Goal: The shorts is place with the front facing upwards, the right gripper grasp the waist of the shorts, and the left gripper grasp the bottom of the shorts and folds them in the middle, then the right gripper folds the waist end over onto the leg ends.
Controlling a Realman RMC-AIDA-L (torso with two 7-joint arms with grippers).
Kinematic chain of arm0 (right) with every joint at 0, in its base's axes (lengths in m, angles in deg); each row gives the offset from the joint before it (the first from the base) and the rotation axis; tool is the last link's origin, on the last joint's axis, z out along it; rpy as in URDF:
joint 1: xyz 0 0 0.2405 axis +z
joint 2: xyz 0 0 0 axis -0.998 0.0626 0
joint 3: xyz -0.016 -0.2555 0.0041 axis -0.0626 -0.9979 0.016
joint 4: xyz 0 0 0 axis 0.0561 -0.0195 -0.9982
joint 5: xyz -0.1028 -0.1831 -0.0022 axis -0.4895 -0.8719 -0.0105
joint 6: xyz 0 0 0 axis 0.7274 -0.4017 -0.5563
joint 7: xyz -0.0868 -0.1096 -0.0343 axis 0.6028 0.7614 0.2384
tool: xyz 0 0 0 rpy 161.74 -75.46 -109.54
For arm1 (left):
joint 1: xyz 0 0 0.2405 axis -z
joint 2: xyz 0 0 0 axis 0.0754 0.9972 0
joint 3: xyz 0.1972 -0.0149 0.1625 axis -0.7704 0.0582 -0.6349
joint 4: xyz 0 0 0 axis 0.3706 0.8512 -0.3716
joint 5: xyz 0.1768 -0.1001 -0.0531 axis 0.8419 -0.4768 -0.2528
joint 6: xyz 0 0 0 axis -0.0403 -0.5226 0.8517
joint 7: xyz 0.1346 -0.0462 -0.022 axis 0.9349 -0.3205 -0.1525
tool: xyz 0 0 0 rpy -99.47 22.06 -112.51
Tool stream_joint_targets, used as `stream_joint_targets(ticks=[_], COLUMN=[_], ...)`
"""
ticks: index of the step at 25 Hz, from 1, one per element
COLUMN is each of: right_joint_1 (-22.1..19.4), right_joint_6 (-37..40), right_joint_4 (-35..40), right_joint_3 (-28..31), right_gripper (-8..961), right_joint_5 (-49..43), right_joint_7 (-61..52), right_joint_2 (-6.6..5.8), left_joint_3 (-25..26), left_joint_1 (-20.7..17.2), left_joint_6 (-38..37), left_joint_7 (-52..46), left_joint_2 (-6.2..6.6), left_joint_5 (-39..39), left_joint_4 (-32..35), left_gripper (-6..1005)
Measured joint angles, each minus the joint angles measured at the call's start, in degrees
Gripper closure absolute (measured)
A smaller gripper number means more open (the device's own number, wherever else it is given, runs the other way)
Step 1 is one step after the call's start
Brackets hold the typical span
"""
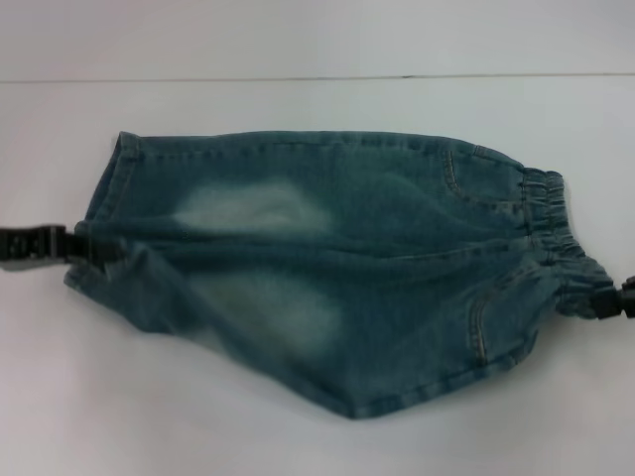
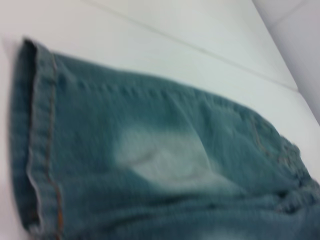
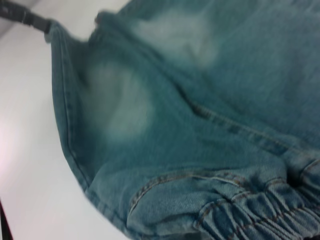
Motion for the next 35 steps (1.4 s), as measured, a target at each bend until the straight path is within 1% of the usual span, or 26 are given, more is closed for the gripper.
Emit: stream_joint_targets(ticks=[3,5,6,7,11,16,19,24,30,35], right_joint_1=[0.1,0.0,0.0,0.0,0.0,0.0,0.2,0.9,1.9,2.7], right_joint_6=[-2.1,-3.3,-3.9,-4.6,-8.6,-12.4,-15.4,-21.5,-25.3,-28.4], right_joint_4=[-3.0,-4.2,-4.7,-5.5,-9.3,-12.7,-14.3,-16.8,-17.5,-17.6], right_joint_3=[2.3,3.6,4.4,5.3,8.0,8.5,8.6,8.2,8.1,7.9], right_gripper=[920,920,920,920,920,921,921,921,921,921], right_joint_5=[1.2,2.5,3.1,3.8,7.1,11.4,12.4,14.6,15.6,15.6], right_joint_7=[0.1,-0.2,-0.5,-0.9,-3.3,-5.3,-6.2,-5.6,-4.5,-3.9], right_joint_2=[-0.99,-1.25,-1.26,-1.29,-1.42,-1.6,-1.48,-0.47,-0.33,-0.32], left_joint_3=[0.6,1.1,1.4,1.4,1.5,1.3,0.9,-0.7,-3.4,-4.3], left_joint_1=[0.6,0.8,0.9,0.9,1.0,1.4,1.8,2.9,3.9,4.5], left_joint_6=[2.0,3.8,6.3,6.3,10.6,16.3,19.4,23.7,29.1,33.0], left_joint_7=[-0.1,-0.2,-0.2,-0.2,-0.2,-0.1,0.3,0.6,0.9,1.3], left_joint_2=[0.25,0.38,0.51,0.51,0.56,0.47,0.41,0.17,-0.05,-0.48], left_joint_5=[-0.6,-1.0,-1.2,-1.2,-1.9,-3.0,-4.0,-4.3,-4.3,-4.3], left_joint_4=[-0.2,-0.4,-0.9,-0.9,-2.0,-3.6,-4.7,-5.7,-6.8,-7.6], left_gripper=[962,962,962,962,961,961,961,961,961,960])
